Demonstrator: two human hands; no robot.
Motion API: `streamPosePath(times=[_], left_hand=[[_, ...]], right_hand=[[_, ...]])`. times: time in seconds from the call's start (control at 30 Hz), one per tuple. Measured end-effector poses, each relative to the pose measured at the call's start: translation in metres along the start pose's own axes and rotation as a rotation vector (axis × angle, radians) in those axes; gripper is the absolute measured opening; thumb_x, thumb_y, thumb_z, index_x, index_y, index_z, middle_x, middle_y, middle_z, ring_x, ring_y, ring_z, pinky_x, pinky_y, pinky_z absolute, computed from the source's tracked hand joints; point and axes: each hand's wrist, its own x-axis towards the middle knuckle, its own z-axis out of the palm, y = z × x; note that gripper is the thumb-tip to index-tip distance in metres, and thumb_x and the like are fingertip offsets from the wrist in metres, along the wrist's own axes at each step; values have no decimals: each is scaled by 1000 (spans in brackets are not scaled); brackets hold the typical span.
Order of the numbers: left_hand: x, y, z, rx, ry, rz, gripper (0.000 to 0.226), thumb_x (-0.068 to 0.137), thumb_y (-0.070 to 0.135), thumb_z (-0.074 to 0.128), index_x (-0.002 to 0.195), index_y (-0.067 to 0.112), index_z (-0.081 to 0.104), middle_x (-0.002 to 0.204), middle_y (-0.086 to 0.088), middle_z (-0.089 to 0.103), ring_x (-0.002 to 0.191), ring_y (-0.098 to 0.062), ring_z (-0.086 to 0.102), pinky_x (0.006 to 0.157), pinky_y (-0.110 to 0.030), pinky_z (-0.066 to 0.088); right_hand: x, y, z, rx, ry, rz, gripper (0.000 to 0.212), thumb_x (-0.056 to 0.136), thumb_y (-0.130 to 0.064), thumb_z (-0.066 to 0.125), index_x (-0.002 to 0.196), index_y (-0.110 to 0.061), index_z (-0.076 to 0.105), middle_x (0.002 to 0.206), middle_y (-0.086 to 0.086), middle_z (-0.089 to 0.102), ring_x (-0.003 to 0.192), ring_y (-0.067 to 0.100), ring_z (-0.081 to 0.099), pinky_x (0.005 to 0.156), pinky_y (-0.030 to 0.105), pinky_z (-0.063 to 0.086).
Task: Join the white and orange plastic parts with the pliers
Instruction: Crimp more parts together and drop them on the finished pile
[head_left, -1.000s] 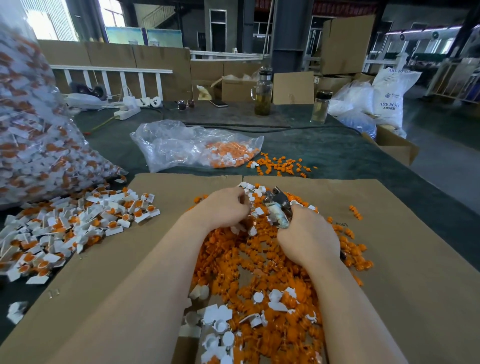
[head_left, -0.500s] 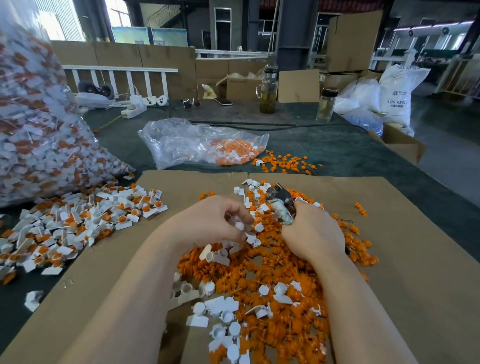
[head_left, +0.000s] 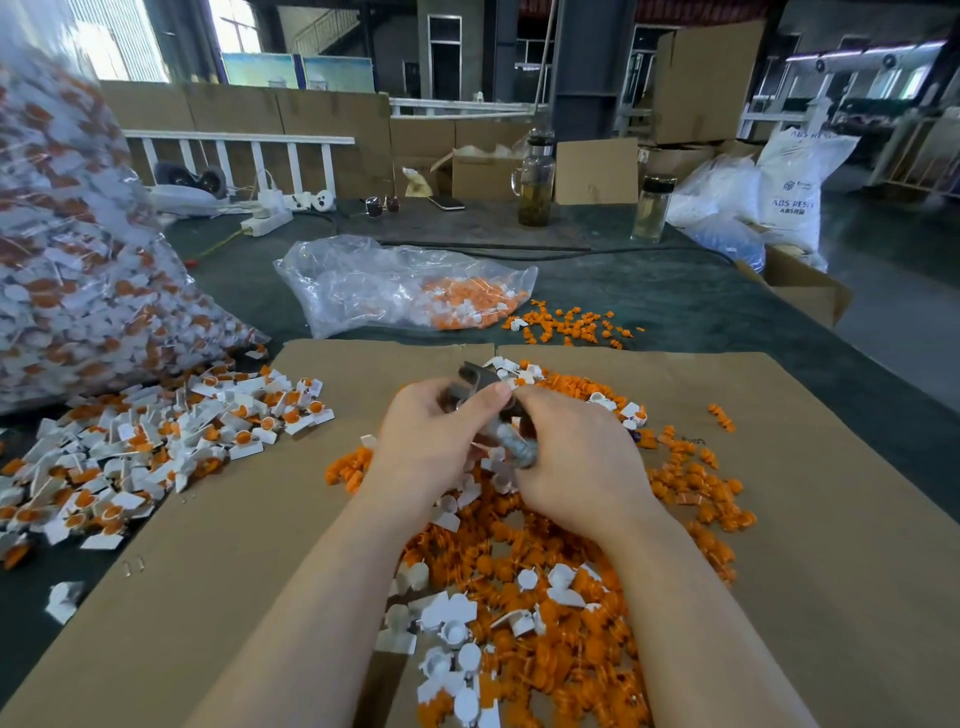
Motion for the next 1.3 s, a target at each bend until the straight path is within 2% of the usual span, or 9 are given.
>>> streamPosePath(times=[0.1,0.23,0.33,0.4,0.5,0.77,0.93,1.13,1.3], left_hand=[[2,0,-1,-104,79,11,18,87,35,73,83,18,74,70,1,74,58,-5,67,51,-15,49],[5,0,-7,-125,202,-50,21,83,41,75,81,20,71,70,6,74,58,-3,66,55,-19,51],[2,1,-11,-100,94,-56,37,76,58,70,89,23,72,78,7,75,66,-2,68,65,-24,49],[0,0,-14,79,4,-2,49,71,70,62,97,29,69,87,10,74,76,1,66,68,-23,48],[0,-4,-14,421,-79,98,17,84,53,68,94,39,66,93,13,65,82,-2,59,68,-21,46],[-2,-19,-6,928,-202,292,26,84,53,67,108,42,65,91,14,39,95,-10,39,82,-33,36],[-4,-20,-4,907,-165,366,11,87,44,69,98,41,68,89,14,41,93,-9,42,80,-31,34],[-3,-19,-4,754,-39,335,15,86,25,70,77,29,59,87,13,55,80,-2,51,63,-13,37],[-5,-19,-3,657,8,262,14,89,27,67,79,29,57,82,12,58,72,-7,61,59,-26,52]], right_hand=[[-1,5,1,-92,-33,-1,65,74,-44,66,133,-29,42,124,-8,55,116,17,47,102,37,31],[-5,9,2,-72,-40,30,70,79,-49,62,140,-33,32,131,-4,47,125,20,37,113,38,21],[-5,8,3,-45,-11,79,55,85,-37,60,136,-30,41,124,-4,55,116,19,48,102,37,39],[-6,11,1,20,12,158,36,87,-32,57,122,-31,49,100,-9,62,90,14,59,71,32,51],[-7,22,1,42,47,310,8,90,-28,52,98,-29,53,71,-14,53,59,3,48,45,24,33],[-2,33,7,102,-99,401,16,87,-32,63,81,-24,51,70,-10,49,61,5,46,47,21,28],[-3,32,4,190,-199,366,16,79,-34,73,83,-21,64,79,-4,61,71,10,59,57,26,48],[-4,26,6,67,-296,308,28,77,-46,75,75,-30,52,71,-8,55,63,5,52,49,22,32],[-4,24,8,44,-293,271,35,76,-52,74,67,-31,48,69,-9,55,62,5,52,49,22,33]])
